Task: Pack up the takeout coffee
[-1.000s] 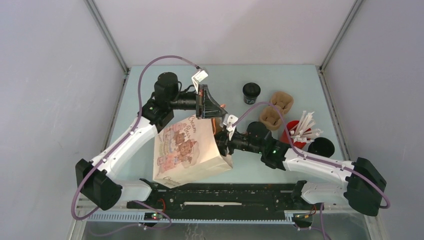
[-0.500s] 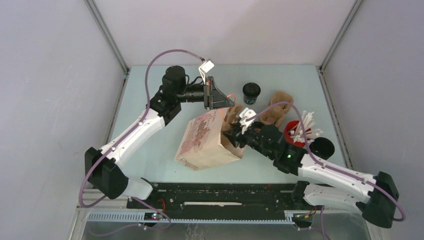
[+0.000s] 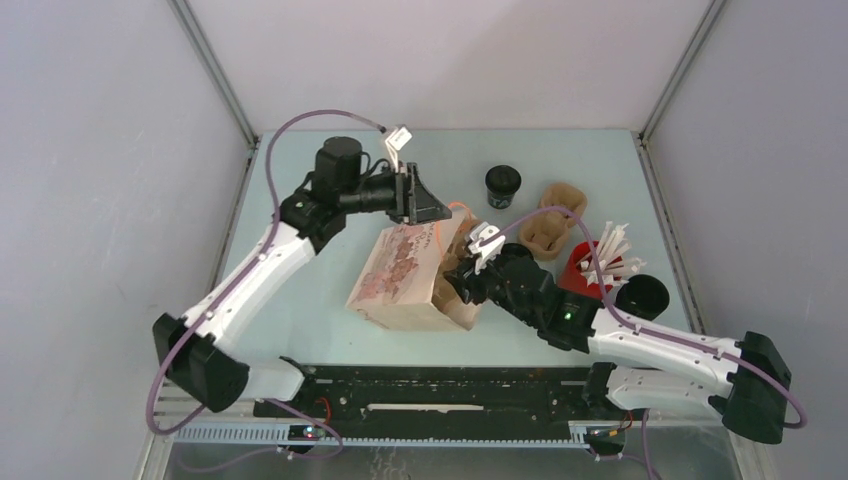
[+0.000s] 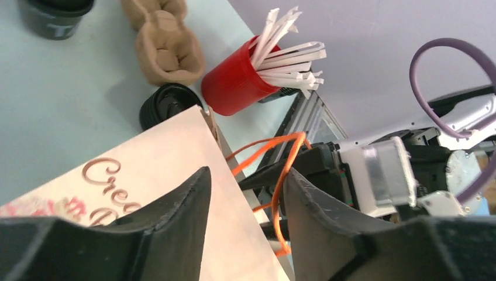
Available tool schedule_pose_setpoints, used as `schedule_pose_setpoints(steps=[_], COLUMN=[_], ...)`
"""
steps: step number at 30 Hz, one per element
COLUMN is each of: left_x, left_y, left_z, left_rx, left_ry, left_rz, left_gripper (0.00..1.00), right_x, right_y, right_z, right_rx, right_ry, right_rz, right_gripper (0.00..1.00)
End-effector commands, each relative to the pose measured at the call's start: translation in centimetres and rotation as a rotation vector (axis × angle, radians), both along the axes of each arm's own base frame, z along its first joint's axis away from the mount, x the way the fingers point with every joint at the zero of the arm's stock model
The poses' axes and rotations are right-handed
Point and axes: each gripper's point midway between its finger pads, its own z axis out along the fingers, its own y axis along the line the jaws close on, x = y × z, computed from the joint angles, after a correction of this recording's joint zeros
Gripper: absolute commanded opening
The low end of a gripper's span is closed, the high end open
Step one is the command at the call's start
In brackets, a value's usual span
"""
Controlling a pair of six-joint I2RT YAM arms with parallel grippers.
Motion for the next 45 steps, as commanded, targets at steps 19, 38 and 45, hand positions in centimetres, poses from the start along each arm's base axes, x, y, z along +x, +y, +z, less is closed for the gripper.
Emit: schedule_pose_setpoints(steps=[19,38,45], left_x=[1.0,2.2,2.0], left_y=[20.7,17.2,15.7], left_z=[-15.8,-20.1,-20.4], left_rx=[0.042,-0.016,-0.031], left_ry=[0.394,0.46,0.465], left_rz=[0.987,0.776,0.706], left_gripper=[0.99,0.92,0.92], right_x=[-0.3,-4.9,-4.8], right_y=[5.8,8.9,9.0], right_z=[3.4,2.2,0.7], right_rx=[0.066,0.024,-0.042], right_ry=[0.013,0.152,0.204], right_rz=[0.097,0.383,0.377], right_gripper=[0.38,0.39,0.43])
